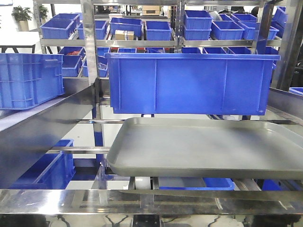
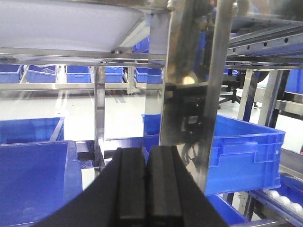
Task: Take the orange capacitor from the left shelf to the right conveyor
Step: 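Withdraw the right arm holding the cylinder away from the shelf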
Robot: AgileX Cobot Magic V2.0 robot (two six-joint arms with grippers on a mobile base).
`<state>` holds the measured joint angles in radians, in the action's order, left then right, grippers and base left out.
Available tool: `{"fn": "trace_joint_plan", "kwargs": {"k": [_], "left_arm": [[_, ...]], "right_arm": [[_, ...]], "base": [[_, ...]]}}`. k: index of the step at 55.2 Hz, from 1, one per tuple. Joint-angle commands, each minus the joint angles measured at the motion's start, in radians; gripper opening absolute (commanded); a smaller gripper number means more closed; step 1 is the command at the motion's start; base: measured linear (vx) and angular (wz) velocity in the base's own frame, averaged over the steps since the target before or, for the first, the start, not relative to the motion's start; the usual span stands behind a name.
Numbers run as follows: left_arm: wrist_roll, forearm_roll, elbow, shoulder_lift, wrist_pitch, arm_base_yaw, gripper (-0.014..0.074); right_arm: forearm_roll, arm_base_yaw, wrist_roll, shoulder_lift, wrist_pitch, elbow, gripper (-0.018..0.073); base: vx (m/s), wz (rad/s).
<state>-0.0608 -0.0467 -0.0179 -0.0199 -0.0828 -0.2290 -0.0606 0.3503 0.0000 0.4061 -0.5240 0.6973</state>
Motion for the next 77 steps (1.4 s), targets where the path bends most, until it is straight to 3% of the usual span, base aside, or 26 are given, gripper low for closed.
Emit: {"fn": "trace_joint_plan", "kwargs": {"k": [1,10,77], "left_arm": [[-0.006,-0.005,0.030,-0.005,0.083,-0.008,-0.0006],[-0.006,-0.005,0.030,-0.005,0.083,-0.008,-0.0006],[-0.006,-0.005,0.030,-0.005,0.083,-0.008,-0.0006]], "right_arm": [[-0.023,0.000,0.033,-0.070,0.166,-0.076,-0.0008],[-0.023,0.000,0.033,-0.144,0.199,-0.154,-0.0008],[-0.023,0.000,0.032,-0.147,0.196,-0.154,-0.0008]], "base": [[0.00,0.00],[0.00,0.00],[-0.02,0.02]]}}
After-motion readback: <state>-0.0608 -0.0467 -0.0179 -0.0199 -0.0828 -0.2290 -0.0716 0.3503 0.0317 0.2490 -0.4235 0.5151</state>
